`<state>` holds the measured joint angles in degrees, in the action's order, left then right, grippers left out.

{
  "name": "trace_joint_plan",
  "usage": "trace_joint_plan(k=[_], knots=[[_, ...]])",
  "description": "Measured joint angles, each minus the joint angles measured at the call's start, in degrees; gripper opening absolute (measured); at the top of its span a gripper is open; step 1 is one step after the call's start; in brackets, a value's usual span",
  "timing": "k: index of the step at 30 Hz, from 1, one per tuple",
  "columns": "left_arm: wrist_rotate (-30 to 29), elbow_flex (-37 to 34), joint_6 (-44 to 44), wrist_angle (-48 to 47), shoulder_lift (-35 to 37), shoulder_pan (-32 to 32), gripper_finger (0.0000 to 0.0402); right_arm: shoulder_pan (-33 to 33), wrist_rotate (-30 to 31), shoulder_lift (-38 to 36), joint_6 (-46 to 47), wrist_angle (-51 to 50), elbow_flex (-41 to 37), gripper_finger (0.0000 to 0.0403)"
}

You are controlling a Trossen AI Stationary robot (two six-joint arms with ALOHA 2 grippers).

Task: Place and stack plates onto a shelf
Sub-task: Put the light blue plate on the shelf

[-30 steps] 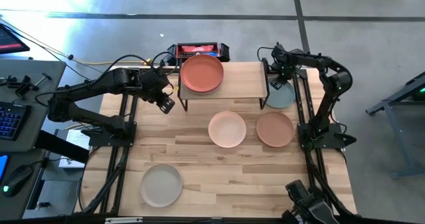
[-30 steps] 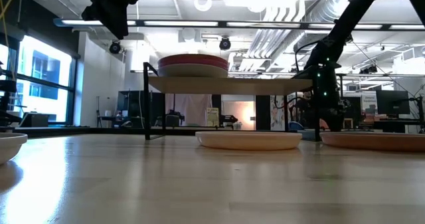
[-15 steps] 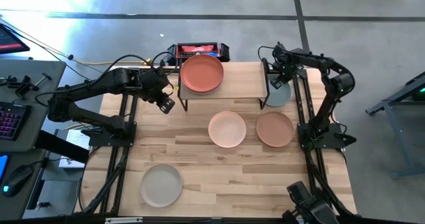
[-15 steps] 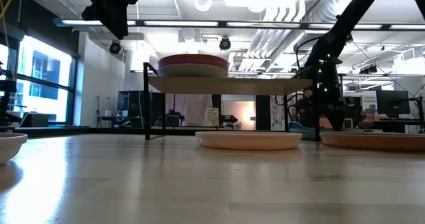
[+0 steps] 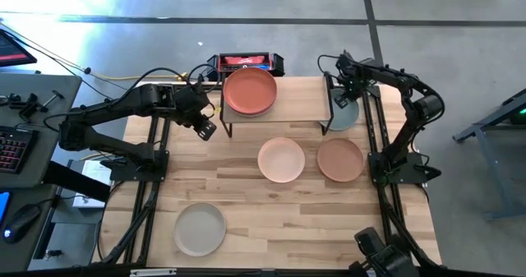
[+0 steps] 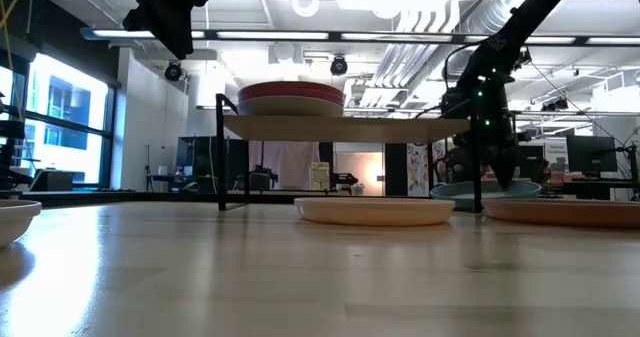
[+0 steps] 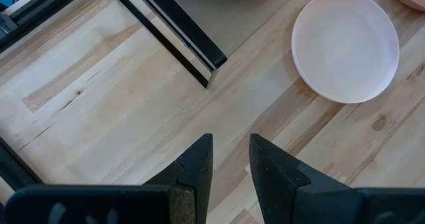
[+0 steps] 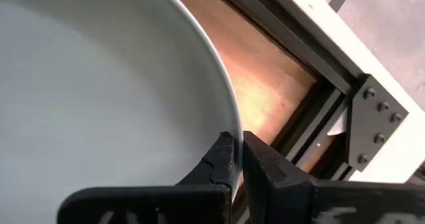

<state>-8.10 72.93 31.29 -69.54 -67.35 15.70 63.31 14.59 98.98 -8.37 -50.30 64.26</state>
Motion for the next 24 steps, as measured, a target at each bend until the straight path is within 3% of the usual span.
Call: trace_joint_plan(k=[24], knots=[[0.0, 0.0, 0.0, 0.0, 0.0, 0.0, 0.0087, -5.0, 10.8, 0.0, 13.0, -22.8, 13.9, 0.0001]])
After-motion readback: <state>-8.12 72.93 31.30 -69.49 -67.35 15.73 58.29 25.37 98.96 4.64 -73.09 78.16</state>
